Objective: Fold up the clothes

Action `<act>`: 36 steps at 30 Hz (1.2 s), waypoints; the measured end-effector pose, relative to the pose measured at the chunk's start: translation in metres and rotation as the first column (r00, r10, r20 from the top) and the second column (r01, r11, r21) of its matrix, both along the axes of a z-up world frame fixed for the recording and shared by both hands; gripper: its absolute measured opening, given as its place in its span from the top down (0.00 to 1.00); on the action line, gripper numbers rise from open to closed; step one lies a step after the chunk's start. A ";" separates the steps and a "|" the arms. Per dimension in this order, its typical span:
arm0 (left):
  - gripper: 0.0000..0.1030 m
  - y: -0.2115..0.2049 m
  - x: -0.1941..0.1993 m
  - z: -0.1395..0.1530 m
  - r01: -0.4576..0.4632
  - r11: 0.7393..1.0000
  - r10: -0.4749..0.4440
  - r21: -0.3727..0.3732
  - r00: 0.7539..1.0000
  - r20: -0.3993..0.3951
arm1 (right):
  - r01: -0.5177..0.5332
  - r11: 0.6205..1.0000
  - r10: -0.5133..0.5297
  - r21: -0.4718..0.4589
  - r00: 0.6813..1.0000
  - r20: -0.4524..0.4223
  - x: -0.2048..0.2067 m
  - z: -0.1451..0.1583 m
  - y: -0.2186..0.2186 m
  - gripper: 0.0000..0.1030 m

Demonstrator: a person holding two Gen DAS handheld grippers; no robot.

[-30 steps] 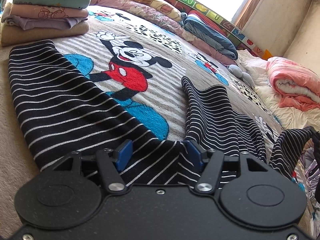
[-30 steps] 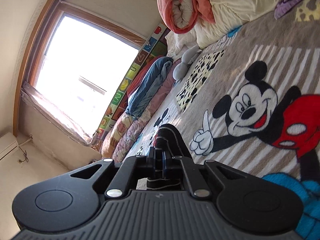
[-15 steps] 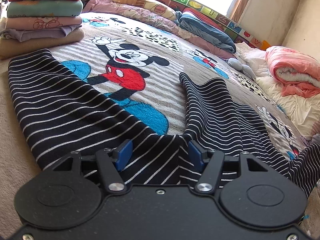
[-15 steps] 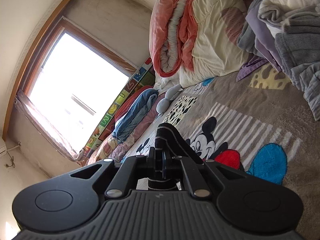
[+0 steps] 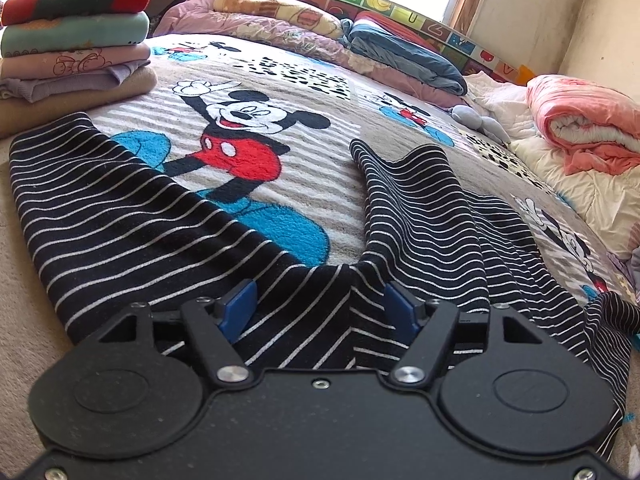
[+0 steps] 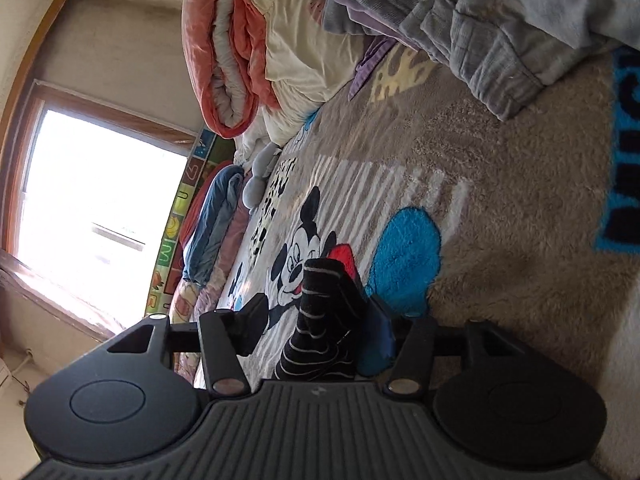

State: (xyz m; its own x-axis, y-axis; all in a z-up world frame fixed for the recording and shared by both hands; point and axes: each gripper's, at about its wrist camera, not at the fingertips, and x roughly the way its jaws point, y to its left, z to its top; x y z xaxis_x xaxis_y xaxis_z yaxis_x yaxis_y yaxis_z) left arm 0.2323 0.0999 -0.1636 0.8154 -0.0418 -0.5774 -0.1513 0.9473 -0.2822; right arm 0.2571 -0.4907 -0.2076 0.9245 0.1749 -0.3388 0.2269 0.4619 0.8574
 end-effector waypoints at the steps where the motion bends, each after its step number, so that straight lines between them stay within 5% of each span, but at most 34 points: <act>1: 0.31 -0.001 0.000 0.000 0.003 1.000 -0.003 0.006 1.000 0.000 | -0.030 0.997 0.028 -0.076 0.999 -0.015 0.011 0.008 0.003 0.85; 3: 0.30 -0.002 0.001 0.000 0.007 1.000 -0.007 0.011 1.000 -0.001 | -0.071 0.981 0.071 -0.183 0.997 -0.005 0.028 0.027 0.010 0.90; 6: 0.30 0.000 0.001 0.000 0.008 1.000 -0.008 0.002 1.000 -0.001 | -0.130 0.932 0.223 -0.338 0.942 0.252 0.032 0.075 0.027 0.94; 8: 0.29 -0.001 0.002 0.000 0.011 1.000 -0.011 0.009 1.000 -0.002 | -0.138 0.898 0.205 -0.418 0.972 0.119 0.051 0.073 0.026 0.89; 10: 0.28 -0.002 0.002 0.000 0.014 1.000 -0.014 0.015 1.000 -0.002 | -0.152 0.932 0.133 -0.328 0.988 -0.080 0.073 0.046 0.009 0.53; 16: 0.28 -0.002 0.001 0.000 0.017 1.000 -0.016 0.009 1.000 -0.003 | -0.082 0.970 0.062 -0.228 0.994 -0.095 0.060 0.012 0.006 0.40; 21: 0.27 -0.002 0.002 0.000 0.018 1.000 -0.018 0.007 1.000 -0.005 | -0.056 0.973 0.039 -0.226 0.996 -0.079 0.052 0.000 0.014 0.44; 23: 0.27 -0.002 0.002 0.000 0.021 1.000 -0.021 0.012 1.000 -0.006 | -0.093 0.970 0.076 -0.226 0.994 -0.084 0.057 0.000 0.015 0.68; 24: 0.27 -0.002 0.002 0.000 0.023 1.000 -0.023 0.012 1.000 -0.006 | -0.116 0.963 0.098 -0.243 0.992 -0.085 0.059 0.004 0.017 0.94; 28: 0.25 -0.002 0.003 0.000 0.027 1.000 -0.026 0.012 1.000 -0.009 | -0.076 0.955 0.111 -0.285 0.988 0.106 0.046 0.043 0.022 0.95; 33: 0.24 -0.005 0.002 0.000 0.043 0.998 -0.042 0.037 0.999 -0.012 | -0.060 0.945 -0.007 -0.322 0.979 -0.203 0.066 0.016 -0.001 0.88; 35: 0.24 -0.004 0.002 0.000 0.042 0.999 -0.042 0.027 0.999 -0.012 | -0.019 0.950 -0.041 -0.311 0.982 -0.185 0.057 0.010 -0.003 0.83; 36: 0.24 -0.004 0.002 0.000 0.042 0.999 -0.042 0.027 0.999 -0.012 | -0.009 0.950 -0.048 -0.313 0.983 -0.175 0.051 0.009 0.000 0.74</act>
State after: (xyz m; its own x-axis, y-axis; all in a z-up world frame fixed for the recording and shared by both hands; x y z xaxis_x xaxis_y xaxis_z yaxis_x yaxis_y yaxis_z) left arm 0.2346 0.0956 -0.1634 0.8066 -0.0599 -0.5881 -0.1146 0.9601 -0.2550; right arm 0.3084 -0.4912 -0.1985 0.8459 0.0169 -0.5330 0.3743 0.6932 0.6159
